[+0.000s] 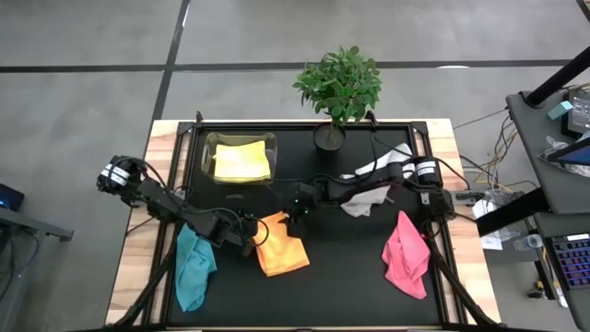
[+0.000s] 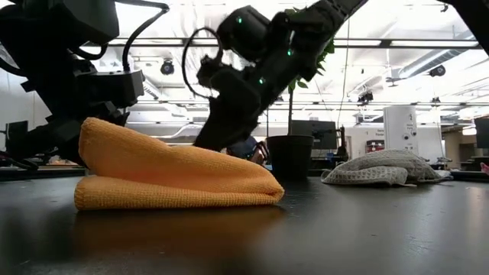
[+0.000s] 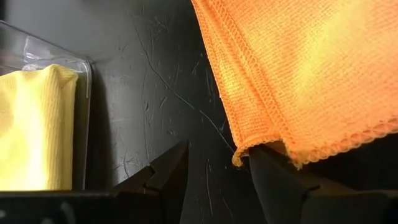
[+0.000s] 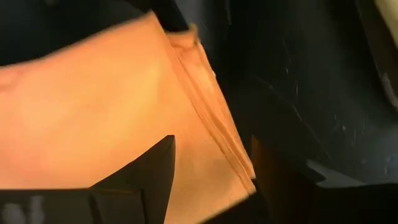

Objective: Fold microfiber towels
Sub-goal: Fold the orange towel

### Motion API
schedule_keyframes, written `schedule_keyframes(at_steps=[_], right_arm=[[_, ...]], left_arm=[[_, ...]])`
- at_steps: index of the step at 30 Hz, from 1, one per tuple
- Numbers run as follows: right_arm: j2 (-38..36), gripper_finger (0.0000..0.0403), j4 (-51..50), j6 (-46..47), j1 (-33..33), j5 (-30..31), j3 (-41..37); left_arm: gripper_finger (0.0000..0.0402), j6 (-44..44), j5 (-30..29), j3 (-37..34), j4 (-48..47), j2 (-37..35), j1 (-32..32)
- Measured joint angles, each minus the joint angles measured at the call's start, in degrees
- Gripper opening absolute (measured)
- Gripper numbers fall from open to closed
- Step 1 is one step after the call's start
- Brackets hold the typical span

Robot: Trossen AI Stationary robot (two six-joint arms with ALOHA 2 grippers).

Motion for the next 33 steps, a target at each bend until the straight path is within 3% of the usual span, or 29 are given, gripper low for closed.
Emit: schedule_keyframes(at_steps=[14,27,33], right_arm=[[0.2,0.0198,8.5,0.0,-1.0,-3.3,-4.5],[3.1,0.0196,10.3,1.8,-1.0,-3.0,-5.3],[2.2,0.0148,10.4,3.3,-1.0,-3.1,-5.3]], left_arm=[[0.0154,0.0,0.0,0.0,1.9,0.0,0.0],[0.0154,0.0,0.0,0.0,2.4,0.0,0.0],[0.0154,0.0,0.0,-0.2,2.6,0.0,0.0]])
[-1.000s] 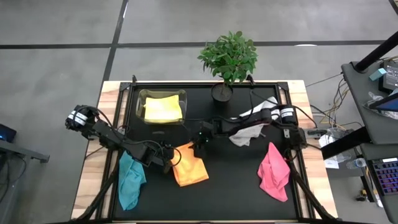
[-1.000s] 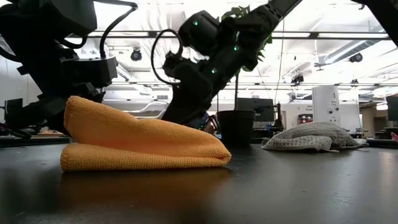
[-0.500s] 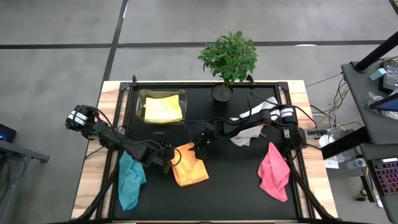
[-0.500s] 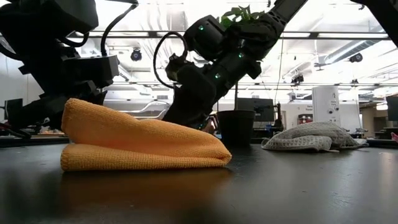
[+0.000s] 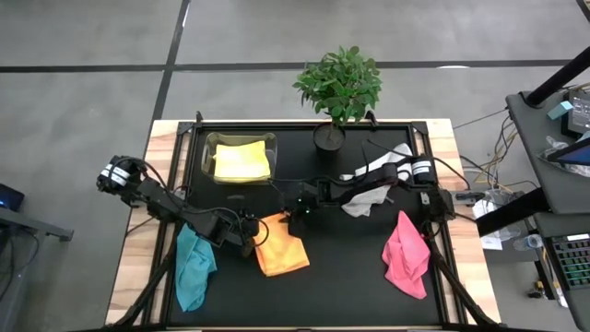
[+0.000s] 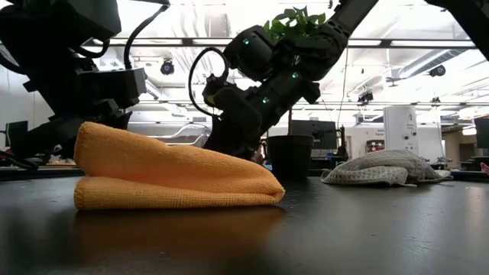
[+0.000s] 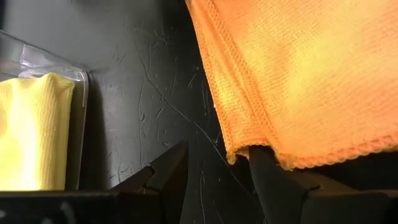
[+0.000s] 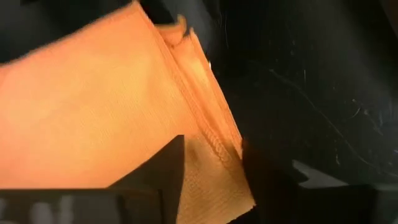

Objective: Fold microfiber towels
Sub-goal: Fold the orange towel

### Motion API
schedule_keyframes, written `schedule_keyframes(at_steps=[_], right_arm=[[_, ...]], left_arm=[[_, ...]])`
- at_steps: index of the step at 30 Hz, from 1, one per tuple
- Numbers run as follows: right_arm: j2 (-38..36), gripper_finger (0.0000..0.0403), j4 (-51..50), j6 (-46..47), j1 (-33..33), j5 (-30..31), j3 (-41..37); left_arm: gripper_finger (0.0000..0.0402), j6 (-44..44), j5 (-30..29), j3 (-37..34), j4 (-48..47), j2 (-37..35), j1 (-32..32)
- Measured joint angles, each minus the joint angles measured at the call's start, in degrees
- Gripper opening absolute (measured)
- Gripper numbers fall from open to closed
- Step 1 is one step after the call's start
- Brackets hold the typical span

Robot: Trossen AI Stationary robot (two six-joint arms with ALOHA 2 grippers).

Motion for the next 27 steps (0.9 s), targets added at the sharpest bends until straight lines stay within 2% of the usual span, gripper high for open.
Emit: schedule_keyframes(at_steps=[5,9,18,27], right_arm=[[-0.1,0.0070,-1.1,0.0,0.0,-0.5,0.3],[-0.9,0.0017,-2.0,-0.6,0.2,-0.6,0.3],[-6.9,0.0009,-6.4,-1.1,1.8,0.3,0.3],[-8.2,0.0009,-11.4,-2.7,3.0,8.2,-0.2]], left_arm=[[0.0154,0.0,-0.7,-0.7,0.1,0.0,0.0],[0.0154,0.0,-1.6,-3.1,5.1,0.0,0.0],[0.0154,-0.1,-3.7,-6.1,10.5,-0.1,0.0],[0.0154,-0.1,-3.8,-6.2,10.7,0.0,0.0]])
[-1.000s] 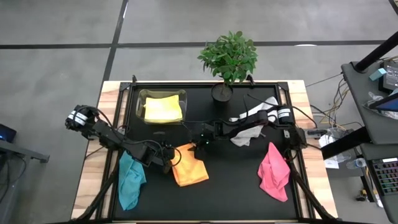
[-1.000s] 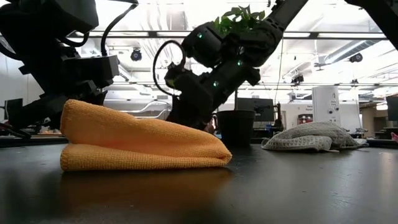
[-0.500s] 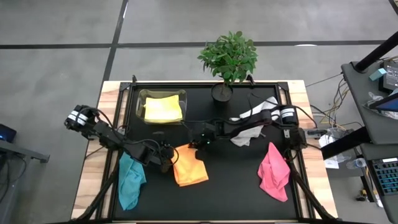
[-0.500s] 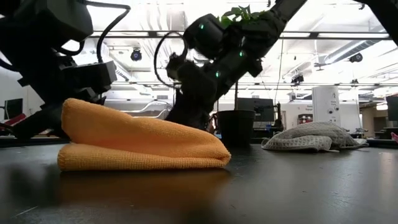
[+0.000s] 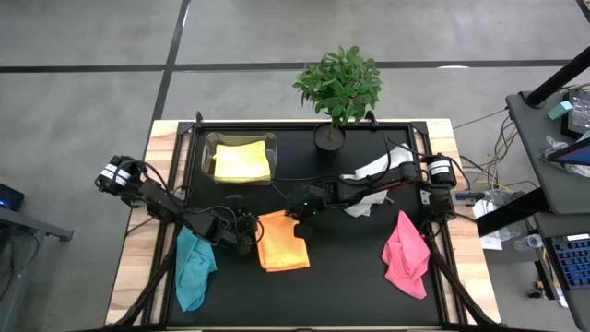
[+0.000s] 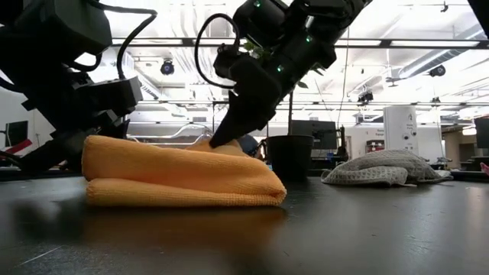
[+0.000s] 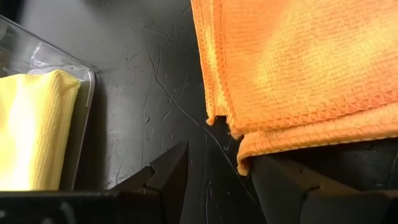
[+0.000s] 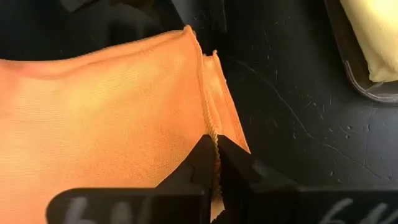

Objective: Fold microfiber towels
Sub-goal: Fold the orange towel

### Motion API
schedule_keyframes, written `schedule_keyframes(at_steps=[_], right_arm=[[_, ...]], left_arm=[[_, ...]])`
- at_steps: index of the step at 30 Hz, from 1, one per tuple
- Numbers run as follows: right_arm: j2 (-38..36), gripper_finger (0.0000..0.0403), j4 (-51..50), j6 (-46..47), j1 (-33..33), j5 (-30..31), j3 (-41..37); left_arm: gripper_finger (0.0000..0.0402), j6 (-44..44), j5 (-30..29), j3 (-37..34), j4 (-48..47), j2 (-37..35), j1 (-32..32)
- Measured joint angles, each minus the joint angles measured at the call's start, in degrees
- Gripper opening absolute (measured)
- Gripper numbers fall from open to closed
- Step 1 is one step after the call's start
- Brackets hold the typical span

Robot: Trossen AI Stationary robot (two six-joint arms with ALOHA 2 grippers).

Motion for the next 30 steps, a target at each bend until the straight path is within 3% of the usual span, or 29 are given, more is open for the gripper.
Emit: schedule_keyframes(at_steps=[7,14,21,30], right_arm=[[0.5,0.0009,0.9,-1.2,0.0,5.9,-2.1],[0.5,0.0012,6.6,-0.4,-0.1,5.2,-3.9],[0.0,0.0062,1.7,1.0,-0.1,5.4,-3.6],[-8.7,0.0117,-5.9,8.9,2.4,5.5,-4.0]], left_arm=[[0.0154,0.0,0.0,0.0,0.0,0.0,0.0],[0.0154,0.1,-1.1,-0.6,0.9,0.0,0.0],[0.0154,0.1,-1.1,1.1,0.5,-0.3,0.0],[0.0154,0.2,-1.2,7.5,-6.1,-1.5,0.0]])
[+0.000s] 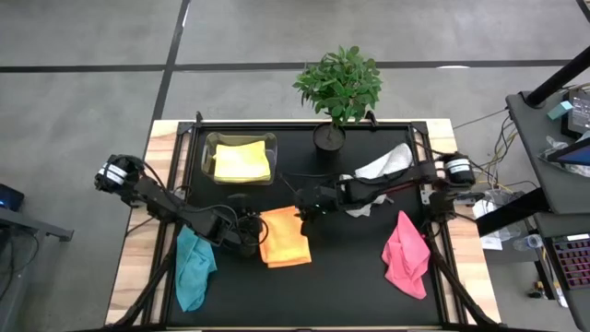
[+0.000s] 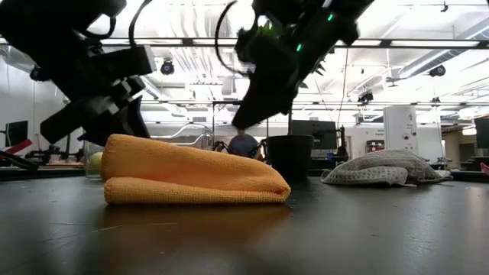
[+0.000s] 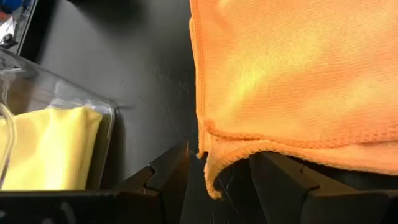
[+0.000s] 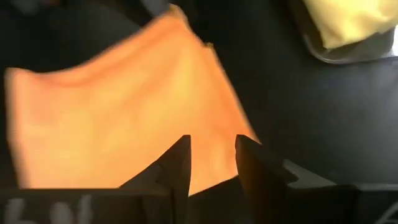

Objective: Fold microfiber towels
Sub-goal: Fold the orange towel

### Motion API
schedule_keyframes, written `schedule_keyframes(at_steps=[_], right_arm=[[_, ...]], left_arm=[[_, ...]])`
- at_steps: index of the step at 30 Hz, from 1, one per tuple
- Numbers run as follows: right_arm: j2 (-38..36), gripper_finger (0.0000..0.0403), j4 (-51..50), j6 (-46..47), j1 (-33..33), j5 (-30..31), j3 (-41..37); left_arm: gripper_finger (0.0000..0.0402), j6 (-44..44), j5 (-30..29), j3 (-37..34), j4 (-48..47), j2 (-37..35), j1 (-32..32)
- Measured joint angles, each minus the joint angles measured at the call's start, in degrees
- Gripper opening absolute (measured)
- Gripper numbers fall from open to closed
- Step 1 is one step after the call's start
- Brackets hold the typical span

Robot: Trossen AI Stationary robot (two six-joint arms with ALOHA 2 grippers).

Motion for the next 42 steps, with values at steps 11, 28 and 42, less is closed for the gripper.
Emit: schedule_keyframes(at_steps=[11,28,42], right_arm=[[-7.2,0.0121,10.6,8.2,14.7,7.3,-8.1],[8.4,0.0121,34.9,11.5,21.6,7.6,-10.5],[10.2,0.0121,7.7,13.7,22.1,9.8,3.0]], left_arm=[[0.0154,0.4,0.4,3.2,-1.4,-0.1,0.0],[0.0154,-4.1,6.8,3.3,-1.4,0.1,-0.3],[0.0154,-4.7,6.9,3.2,-0.3,0.1,-0.9]])
